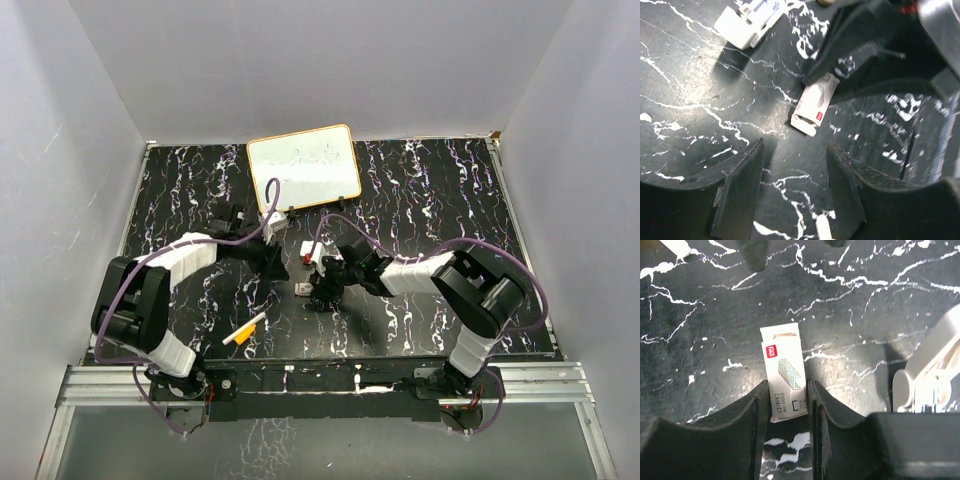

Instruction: Load the staples into the stapler

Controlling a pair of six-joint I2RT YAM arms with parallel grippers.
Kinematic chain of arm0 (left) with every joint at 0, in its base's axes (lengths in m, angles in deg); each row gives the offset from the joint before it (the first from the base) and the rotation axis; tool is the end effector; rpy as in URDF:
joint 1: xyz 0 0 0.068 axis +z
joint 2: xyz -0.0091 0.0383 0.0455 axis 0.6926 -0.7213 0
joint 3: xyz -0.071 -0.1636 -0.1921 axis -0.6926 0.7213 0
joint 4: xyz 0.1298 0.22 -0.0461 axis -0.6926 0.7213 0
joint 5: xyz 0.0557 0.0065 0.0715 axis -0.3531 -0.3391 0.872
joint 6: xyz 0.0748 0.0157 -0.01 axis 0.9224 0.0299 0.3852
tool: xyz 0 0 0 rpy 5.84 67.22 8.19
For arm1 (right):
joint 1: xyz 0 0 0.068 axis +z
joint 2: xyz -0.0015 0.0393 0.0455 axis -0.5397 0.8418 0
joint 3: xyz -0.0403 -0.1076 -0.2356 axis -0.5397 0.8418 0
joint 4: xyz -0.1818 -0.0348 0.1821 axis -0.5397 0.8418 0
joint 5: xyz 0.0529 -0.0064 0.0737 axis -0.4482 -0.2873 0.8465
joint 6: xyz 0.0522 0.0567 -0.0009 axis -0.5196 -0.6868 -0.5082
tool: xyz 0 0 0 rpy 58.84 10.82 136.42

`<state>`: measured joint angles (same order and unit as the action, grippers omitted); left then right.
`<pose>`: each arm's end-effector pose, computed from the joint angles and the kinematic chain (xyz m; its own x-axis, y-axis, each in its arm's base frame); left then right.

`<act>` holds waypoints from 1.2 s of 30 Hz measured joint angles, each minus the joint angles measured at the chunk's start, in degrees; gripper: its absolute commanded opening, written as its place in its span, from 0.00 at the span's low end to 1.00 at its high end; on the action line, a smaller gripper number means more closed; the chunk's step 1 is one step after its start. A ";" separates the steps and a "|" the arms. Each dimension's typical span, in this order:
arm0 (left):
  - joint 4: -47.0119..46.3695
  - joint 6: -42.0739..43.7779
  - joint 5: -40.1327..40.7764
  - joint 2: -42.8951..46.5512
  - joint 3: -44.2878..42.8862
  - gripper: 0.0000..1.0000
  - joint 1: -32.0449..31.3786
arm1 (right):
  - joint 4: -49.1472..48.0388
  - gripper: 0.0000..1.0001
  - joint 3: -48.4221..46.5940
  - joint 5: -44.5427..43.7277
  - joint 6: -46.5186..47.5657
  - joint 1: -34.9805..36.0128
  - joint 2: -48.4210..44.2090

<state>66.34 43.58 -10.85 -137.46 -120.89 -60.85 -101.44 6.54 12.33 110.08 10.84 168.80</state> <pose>0.2757 -0.1361 0.1577 -0.4056 0.4348 -0.8040 0.9013 0.3364 -0.2727 0.2303 0.2633 0.1078 -0.1222 -0.5661 -0.8152 -0.9840 0.1765 0.0250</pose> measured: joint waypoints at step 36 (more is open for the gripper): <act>-7.19 -33.64 -4.39 -16.28 -2.80 0.41 -4.44 | -2.89 0.42 5.49 -4.39 -3.10 0.26 -4.02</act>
<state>59.15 9.94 -15.25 -153.75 -123.68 -65.29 -104.33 12.03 7.93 106.98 11.10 164.78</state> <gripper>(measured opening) 0.365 0.415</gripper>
